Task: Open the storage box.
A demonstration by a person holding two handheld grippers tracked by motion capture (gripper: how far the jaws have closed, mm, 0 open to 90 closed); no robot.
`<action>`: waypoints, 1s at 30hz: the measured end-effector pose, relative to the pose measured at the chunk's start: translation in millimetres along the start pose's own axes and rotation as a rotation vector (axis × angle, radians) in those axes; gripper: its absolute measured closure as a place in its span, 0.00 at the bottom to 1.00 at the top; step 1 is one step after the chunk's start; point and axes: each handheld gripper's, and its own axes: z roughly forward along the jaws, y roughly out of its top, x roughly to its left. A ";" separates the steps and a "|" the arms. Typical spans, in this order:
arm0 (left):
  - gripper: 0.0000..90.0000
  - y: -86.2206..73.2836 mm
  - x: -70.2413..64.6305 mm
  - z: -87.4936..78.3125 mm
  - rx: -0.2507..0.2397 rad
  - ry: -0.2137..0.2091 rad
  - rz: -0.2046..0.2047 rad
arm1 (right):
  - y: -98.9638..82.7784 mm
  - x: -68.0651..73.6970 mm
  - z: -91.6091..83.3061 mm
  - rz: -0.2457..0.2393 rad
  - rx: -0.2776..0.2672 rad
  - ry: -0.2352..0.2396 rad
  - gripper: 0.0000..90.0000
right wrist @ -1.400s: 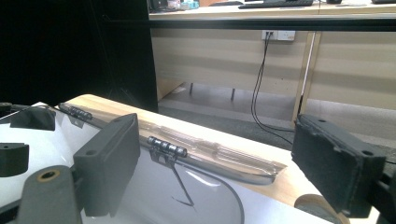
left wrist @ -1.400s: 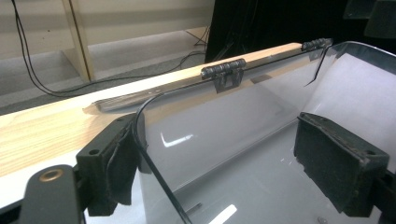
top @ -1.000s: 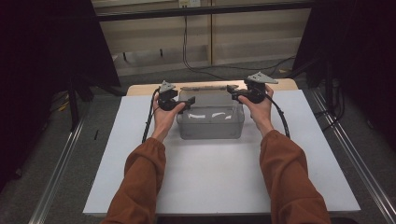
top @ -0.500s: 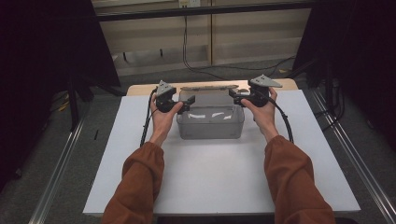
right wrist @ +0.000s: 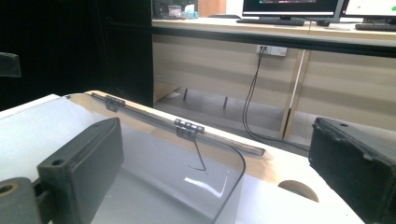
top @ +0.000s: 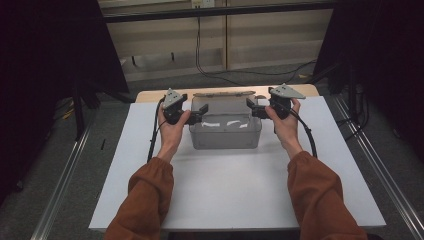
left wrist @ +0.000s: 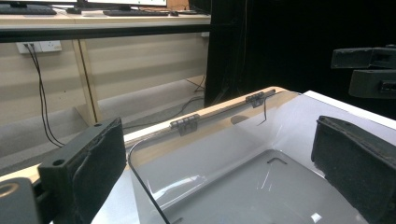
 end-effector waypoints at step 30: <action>0.04 -14.3 -11.4 -62.5 -0.049 0.051 -0.007 | -12.4 11.4 -59.0 -0.074 -0.017 -0.085 0.02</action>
